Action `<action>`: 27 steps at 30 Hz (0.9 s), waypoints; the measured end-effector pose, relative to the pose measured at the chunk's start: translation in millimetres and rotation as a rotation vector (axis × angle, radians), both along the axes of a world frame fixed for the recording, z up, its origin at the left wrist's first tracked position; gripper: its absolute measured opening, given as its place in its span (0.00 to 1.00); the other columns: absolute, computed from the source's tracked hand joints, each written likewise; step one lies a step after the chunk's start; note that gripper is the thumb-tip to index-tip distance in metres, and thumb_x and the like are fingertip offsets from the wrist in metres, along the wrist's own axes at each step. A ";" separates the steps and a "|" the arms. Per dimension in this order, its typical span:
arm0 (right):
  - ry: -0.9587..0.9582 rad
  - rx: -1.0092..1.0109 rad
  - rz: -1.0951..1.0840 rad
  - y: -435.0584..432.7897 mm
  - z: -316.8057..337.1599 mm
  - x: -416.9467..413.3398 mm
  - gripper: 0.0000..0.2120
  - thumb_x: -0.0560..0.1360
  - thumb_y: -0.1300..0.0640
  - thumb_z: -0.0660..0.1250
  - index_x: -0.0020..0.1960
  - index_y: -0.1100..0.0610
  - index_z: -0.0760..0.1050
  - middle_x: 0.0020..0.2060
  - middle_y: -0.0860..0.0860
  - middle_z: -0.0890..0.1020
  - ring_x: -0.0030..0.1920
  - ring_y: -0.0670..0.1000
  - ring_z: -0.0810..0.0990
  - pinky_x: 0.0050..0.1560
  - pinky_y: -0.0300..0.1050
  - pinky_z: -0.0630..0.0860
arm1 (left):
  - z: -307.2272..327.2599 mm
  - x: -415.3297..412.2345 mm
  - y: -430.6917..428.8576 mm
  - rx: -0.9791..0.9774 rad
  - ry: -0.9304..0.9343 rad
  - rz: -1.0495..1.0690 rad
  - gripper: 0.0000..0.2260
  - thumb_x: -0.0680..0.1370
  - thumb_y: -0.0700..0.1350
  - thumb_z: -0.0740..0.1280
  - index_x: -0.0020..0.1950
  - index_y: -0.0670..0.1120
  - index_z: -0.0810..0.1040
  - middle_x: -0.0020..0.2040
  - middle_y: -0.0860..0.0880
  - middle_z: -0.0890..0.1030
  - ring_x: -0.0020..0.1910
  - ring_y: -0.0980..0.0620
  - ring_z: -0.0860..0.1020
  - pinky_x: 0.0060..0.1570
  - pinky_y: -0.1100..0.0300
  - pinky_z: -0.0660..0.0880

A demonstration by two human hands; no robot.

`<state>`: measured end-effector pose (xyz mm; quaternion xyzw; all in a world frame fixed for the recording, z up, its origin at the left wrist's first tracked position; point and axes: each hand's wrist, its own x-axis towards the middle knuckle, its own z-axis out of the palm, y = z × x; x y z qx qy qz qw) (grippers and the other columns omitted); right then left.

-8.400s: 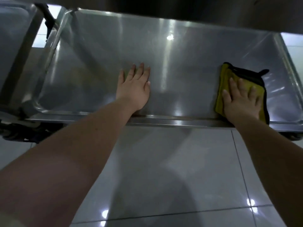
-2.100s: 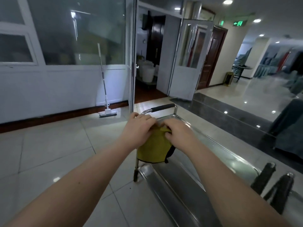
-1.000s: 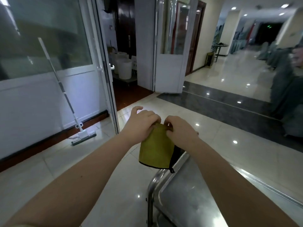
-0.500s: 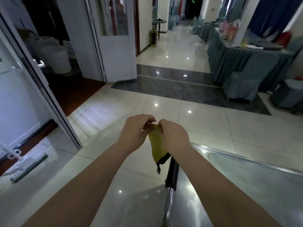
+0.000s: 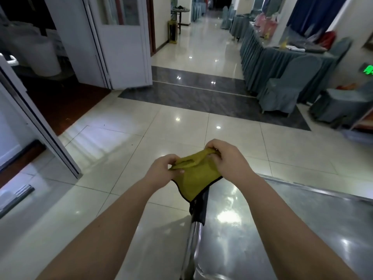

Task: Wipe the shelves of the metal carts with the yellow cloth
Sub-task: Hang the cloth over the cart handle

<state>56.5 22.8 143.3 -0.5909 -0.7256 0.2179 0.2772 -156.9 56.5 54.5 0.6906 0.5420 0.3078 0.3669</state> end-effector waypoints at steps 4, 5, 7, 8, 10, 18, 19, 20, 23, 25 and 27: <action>-0.042 -0.013 -0.020 -5.8 -6.8 30.1 0.17 0.74 0.69 0.60 0.58 0.51 0.72 0.49 0.49 0.77 0.44 0.48 0.75 0.37 0.38 0.70 | 29.4 19.9 -1.0 0.053 0.097 0.027 0.06 0.69 0.47 0.68 0.43 0.59 0.79 0.39 0.57 0.80 0.43 0.55 0.79 0.45 0.58 0.75; -0.071 -0.010 -0.015 -7.4 -9.8 32.0 0.18 0.73 0.68 0.62 0.59 0.52 0.71 0.51 0.48 0.75 0.44 0.47 0.74 0.37 0.36 0.69 | 40.0 26.9 -1.4 0.101 0.150 0.033 0.05 0.71 0.47 0.68 0.44 0.57 0.79 0.38 0.57 0.80 0.41 0.56 0.79 0.44 0.59 0.75; -0.175 -0.014 -0.015 -10.3 -20.4 29.4 0.18 0.73 0.63 0.67 0.61 0.52 0.70 0.52 0.48 0.74 0.46 0.50 0.75 0.40 0.40 0.72 | 59.5 42.6 -3.2 0.212 0.259 0.020 0.03 0.73 0.48 0.69 0.46 0.54 0.81 0.37 0.56 0.81 0.39 0.55 0.79 0.44 0.59 0.75; -0.220 -0.023 -0.026 -11.8 -26.6 27.6 0.18 0.73 0.62 0.66 0.62 0.52 0.70 0.52 0.49 0.75 0.47 0.52 0.75 0.42 0.44 0.73 | 67.1 49.5 -4.4 0.250 0.313 0.006 0.04 0.74 0.48 0.68 0.47 0.53 0.81 0.38 0.55 0.81 0.39 0.54 0.79 0.46 0.58 0.75; -0.190 -0.025 -0.053 -16.3 -36.8 27.5 0.16 0.73 0.63 0.63 0.59 0.52 0.71 0.50 0.49 0.76 0.47 0.54 0.76 0.44 0.48 0.75 | 79.0 57.7 -8.4 0.294 0.434 -0.007 0.04 0.76 0.48 0.66 0.48 0.54 0.80 0.40 0.55 0.81 0.41 0.52 0.79 0.52 0.54 0.74; 0.401 -0.176 -0.123 -29.8 -27.0 53.1 0.15 0.72 0.69 0.63 0.41 0.50 0.79 0.36 0.44 0.79 0.35 0.38 0.74 0.35 0.30 0.69 | 89.8 31.7 -0.5 -0.050 0.444 -0.277 0.09 0.72 0.46 0.74 0.48 0.59 0.80 0.49 0.56 0.80 0.50 0.54 0.77 0.54 0.53 0.76; 0.419 -0.212 -0.137 -26.6 -27.4 57.0 0.14 0.72 0.69 0.63 0.41 0.51 0.80 0.36 0.46 0.79 0.35 0.40 0.74 0.35 0.31 0.70 | 87.3 32.2 5.6 -0.112 0.410 -0.338 0.10 0.72 0.46 0.75 0.49 0.58 0.80 0.49 0.56 0.81 0.50 0.55 0.78 0.52 0.54 0.77; 0.441 -0.270 -0.158 -21.7 -29.7 60.8 0.13 0.71 0.69 0.63 0.42 0.53 0.80 0.37 0.47 0.79 0.36 0.43 0.75 0.35 0.34 0.71 | 82.6 34.5 13.6 -0.159 0.403 -0.382 0.10 0.72 0.46 0.75 0.49 0.57 0.80 0.50 0.55 0.81 0.50 0.55 0.79 0.51 0.56 0.77; 0.496 -0.487 -0.293 4.8 -54.6 66.2 0.11 0.71 0.69 0.64 0.45 0.56 0.80 0.40 0.51 0.79 0.39 0.51 0.76 0.38 0.43 0.74 | 51.2 49.3 41.4 -0.223 0.427 -0.433 0.10 0.72 0.45 0.75 0.52 0.53 0.80 0.51 0.54 0.81 0.51 0.53 0.79 0.51 0.57 0.77; 0.386 -0.542 -0.394 24.8 -82.8 66.2 0.12 0.72 0.68 0.63 0.50 0.56 0.79 0.43 0.52 0.77 0.40 0.51 0.76 0.41 0.47 0.77 | 16.7 62.4 57.1 -0.221 0.485 -0.401 0.13 0.73 0.44 0.75 0.57 0.51 0.80 0.51 0.53 0.80 0.52 0.51 0.78 0.50 0.58 0.75; 0.248 -0.517 -0.441 38.4 -111.5 65.6 0.12 0.74 0.68 0.63 0.52 0.54 0.77 0.45 0.51 0.77 0.41 0.50 0.75 0.42 0.46 0.77 | -19.7 72.3 68.2 -0.232 0.510 -0.313 0.14 0.74 0.44 0.74 0.60 0.50 0.79 0.53 0.52 0.78 0.54 0.50 0.77 0.51 0.58 0.74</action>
